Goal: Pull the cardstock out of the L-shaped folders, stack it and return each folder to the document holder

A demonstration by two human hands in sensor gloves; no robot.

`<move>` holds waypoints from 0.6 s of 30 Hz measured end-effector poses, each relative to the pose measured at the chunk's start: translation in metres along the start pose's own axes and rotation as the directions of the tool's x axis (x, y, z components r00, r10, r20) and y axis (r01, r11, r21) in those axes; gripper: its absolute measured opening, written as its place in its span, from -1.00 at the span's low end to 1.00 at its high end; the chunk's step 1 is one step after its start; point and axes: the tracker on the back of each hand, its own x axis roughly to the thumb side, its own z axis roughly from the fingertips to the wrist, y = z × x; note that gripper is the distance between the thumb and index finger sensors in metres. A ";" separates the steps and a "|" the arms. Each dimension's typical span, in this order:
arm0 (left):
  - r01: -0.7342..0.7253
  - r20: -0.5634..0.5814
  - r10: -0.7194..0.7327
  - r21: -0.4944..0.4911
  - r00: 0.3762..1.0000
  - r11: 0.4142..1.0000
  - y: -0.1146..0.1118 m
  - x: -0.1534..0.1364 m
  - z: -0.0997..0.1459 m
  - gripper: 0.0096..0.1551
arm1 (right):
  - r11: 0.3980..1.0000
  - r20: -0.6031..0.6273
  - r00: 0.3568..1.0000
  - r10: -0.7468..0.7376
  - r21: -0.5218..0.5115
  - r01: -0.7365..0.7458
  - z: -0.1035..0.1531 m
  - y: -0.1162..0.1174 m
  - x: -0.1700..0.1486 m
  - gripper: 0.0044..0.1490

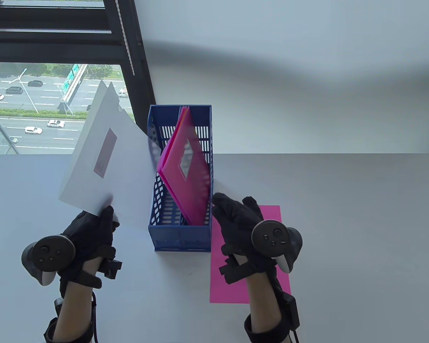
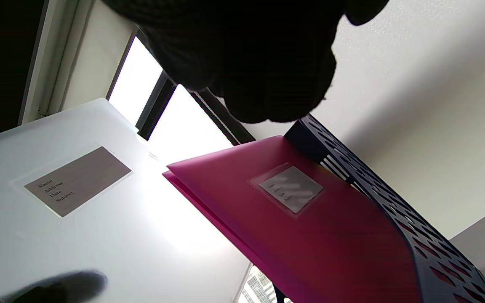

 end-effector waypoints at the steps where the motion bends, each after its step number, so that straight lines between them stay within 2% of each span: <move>1: 0.004 0.004 -0.004 -0.012 1.000 1.000 -0.006 0.000 -0.001 -0.44 | 1.000 -0.001 1.000 0.001 0.006 -0.001 0.000 0.001 0.000 -0.47; 14: 0.062 -0.025 -0.066 -0.135 0.997 0.989 -0.066 -0.008 0.003 -0.42 | 0.998 -0.009 1.000 0.027 0.055 -0.027 -0.002 0.015 0.000 -0.47; 18: 0.077 -0.077 -0.093 -0.196 0.993 0.978 -0.079 -0.014 0.005 -0.42 | 0.997 -0.013 0.999 0.029 0.065 -0.028 -0.002 0.018 -0.001 -0.47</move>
